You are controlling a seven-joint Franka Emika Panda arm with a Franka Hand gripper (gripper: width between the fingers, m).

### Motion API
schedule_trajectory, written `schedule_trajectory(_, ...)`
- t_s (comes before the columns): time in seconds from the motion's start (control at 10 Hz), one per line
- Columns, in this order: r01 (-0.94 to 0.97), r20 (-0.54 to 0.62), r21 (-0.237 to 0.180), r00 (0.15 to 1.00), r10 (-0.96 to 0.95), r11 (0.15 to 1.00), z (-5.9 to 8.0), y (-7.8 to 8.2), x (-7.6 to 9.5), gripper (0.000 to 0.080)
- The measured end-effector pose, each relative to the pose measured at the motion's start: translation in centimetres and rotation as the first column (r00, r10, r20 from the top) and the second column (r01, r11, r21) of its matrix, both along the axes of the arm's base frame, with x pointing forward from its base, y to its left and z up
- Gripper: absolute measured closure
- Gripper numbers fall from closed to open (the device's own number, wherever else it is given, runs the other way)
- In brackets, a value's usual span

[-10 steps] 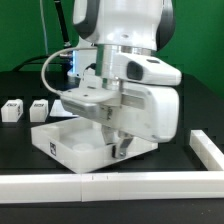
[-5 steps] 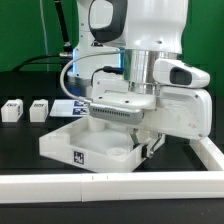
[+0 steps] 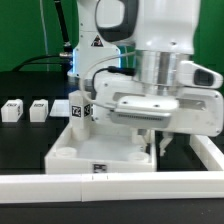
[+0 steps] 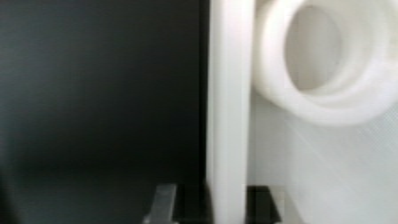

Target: Assemble square table

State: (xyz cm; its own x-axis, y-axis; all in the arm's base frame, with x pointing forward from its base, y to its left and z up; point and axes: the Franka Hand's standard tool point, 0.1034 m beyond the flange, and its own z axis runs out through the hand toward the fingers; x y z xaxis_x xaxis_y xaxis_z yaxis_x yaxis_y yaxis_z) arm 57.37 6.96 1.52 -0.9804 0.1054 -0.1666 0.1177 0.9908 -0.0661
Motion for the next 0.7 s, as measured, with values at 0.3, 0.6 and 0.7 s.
schedule_trajectory(0.3,-0.037,-0.002,-0.009,0.999,0.037,0.999,-0.2,-0.5,-0.1,0.0736)
schedule_trajectory(0.6,-0.047,-0.018,-0.005,0.999,0.047,0.999,-0.6,0.7,-0.2,0.0736)
schedule_trajectory(0.7,-0.061,-0.022,-0.003,0.998,0.061,0.998,-0.6,1.4,0.4,0.0736)
